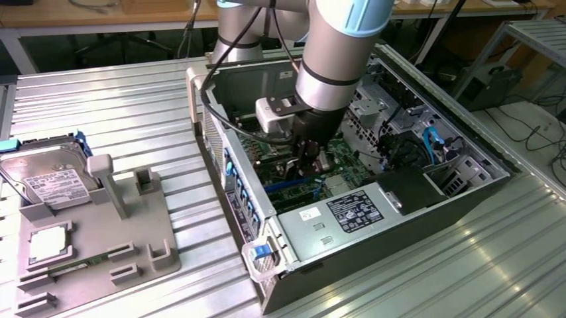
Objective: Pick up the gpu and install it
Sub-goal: 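Insert the gpu into the slot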
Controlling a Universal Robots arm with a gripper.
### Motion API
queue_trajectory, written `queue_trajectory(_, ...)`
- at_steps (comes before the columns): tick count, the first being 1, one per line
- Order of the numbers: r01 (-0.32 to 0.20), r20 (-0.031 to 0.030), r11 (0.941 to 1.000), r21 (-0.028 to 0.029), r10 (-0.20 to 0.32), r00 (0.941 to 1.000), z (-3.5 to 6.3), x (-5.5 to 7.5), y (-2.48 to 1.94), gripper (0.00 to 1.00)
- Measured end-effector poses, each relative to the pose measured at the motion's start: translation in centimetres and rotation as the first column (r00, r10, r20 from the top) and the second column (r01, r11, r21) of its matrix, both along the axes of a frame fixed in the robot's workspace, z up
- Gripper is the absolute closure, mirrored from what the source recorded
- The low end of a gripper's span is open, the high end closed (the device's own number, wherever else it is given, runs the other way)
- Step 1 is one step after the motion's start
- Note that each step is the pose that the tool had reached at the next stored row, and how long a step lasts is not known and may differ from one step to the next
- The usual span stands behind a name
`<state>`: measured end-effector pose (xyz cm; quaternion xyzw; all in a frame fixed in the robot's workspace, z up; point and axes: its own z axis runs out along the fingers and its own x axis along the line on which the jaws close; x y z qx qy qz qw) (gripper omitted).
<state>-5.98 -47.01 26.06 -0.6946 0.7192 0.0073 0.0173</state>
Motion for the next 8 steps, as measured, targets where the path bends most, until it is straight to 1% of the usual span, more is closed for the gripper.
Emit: queue_trajectory(8,0.0,-0.0001,1.0,0.0025,0.0,1.0,-0.11,-0.37,-0.01,0.73)
